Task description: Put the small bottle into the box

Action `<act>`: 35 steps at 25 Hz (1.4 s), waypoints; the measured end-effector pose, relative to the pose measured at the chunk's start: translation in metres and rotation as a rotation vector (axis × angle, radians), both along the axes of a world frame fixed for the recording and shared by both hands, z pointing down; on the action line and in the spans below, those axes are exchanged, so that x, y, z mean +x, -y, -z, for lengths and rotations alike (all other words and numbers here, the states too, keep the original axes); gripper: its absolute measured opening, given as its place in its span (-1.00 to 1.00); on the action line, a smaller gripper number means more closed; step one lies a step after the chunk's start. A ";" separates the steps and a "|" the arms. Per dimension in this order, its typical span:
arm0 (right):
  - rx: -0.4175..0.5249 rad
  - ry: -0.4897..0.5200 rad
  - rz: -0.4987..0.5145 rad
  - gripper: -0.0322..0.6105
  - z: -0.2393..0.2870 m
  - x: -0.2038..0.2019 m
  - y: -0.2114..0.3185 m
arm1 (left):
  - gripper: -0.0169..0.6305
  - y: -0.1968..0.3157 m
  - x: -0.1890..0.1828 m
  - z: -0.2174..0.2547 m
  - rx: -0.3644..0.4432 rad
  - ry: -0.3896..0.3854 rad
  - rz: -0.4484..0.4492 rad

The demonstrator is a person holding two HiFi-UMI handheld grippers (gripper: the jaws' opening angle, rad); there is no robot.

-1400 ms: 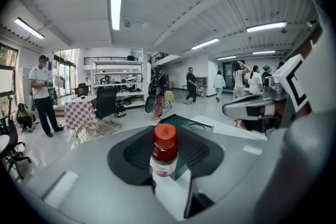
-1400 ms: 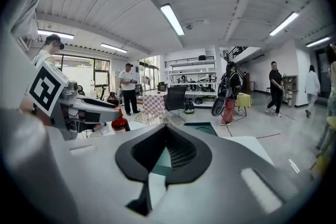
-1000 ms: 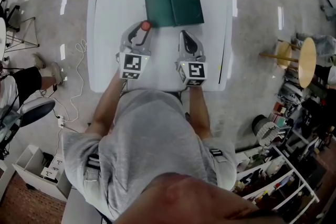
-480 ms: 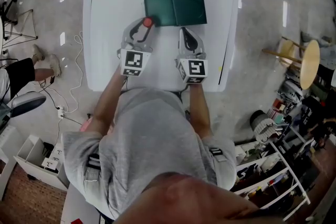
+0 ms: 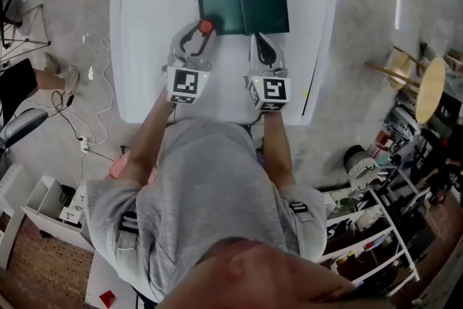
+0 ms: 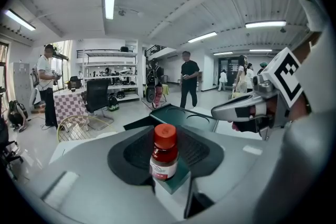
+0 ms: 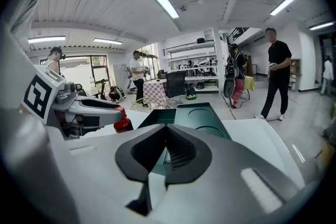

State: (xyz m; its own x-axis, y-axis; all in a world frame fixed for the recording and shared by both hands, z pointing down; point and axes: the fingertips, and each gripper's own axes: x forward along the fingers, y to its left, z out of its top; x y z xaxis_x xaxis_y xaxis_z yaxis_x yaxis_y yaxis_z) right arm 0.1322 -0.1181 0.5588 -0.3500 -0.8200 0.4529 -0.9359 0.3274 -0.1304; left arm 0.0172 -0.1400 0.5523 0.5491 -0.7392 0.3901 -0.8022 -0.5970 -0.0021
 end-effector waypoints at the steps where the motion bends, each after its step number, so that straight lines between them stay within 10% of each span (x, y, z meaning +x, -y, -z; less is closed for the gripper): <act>1: -0.003 0.001 0.000 -0.89 -0.001 0.000 0.001 | -0.53 0.000 0.001 0.000 0.001 -0.001 -0.002; 35: -0.052 0.019 0.002 -0.89 -0.021 0.006 0.010 | -0.53 0.013 0.009 -0.027 -0.065 -0.003 0.002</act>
State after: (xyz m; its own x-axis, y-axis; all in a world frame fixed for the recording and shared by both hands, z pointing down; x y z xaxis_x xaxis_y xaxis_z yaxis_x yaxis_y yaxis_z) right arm 0.1387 -0.1284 0.5796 -0.3603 -0.7949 0.4881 -0.9325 0.3213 -0.1651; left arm 0.0265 -0.1530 0.5793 0.5490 -0.7135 0.4353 -0.8032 -0.5944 0.0387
